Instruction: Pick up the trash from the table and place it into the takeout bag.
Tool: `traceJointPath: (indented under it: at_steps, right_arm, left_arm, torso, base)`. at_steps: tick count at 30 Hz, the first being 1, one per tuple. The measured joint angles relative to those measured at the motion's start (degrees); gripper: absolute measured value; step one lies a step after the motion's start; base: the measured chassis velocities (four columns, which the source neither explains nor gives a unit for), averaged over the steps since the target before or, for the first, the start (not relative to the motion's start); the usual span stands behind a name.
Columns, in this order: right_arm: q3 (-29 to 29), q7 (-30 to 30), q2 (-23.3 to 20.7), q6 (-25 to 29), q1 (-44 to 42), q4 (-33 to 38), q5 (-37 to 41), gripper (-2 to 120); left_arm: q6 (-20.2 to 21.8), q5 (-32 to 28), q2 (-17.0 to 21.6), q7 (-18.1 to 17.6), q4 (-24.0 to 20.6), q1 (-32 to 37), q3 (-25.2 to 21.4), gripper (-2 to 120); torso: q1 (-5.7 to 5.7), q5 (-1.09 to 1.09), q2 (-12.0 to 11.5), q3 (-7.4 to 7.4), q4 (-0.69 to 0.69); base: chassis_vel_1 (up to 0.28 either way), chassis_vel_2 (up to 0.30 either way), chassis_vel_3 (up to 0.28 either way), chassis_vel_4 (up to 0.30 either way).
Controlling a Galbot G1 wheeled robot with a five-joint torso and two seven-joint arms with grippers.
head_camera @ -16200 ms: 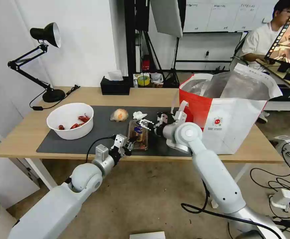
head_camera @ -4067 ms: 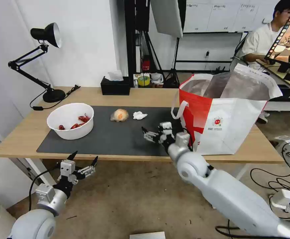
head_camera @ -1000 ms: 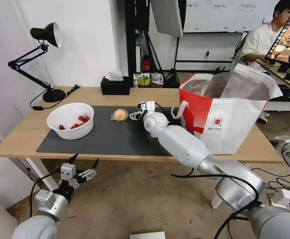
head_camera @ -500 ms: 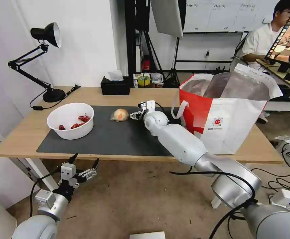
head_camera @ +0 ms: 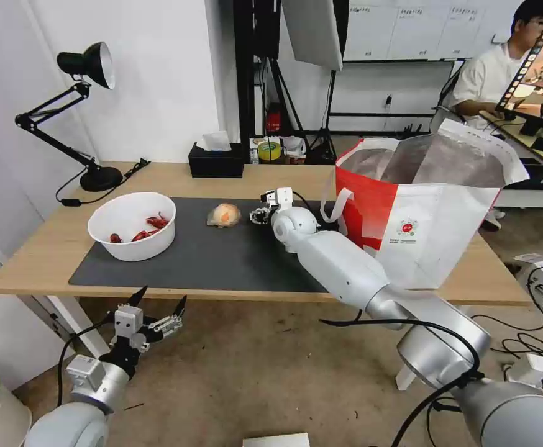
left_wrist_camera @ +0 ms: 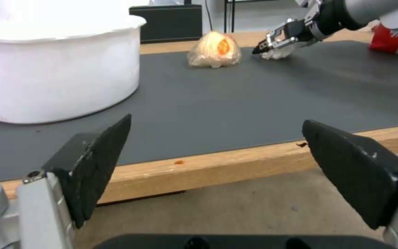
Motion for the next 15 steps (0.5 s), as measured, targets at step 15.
traceJointPath:
  at_steps: [15]
  right_arm:
    - [-0.16, 0.25, 0.00, -1.22, -0.35, 1.35, 1.36, 0]
  left_arm:
    - [-0.33, 0.02, -0.18, 0.00, -0.23, 0.18, 0.03, 100]
  torso:
    - [0.00, 0.00, 0.00, 0.00, 0.02]
  base:
    - [0.000, 0.000, 0.000, 0.000]
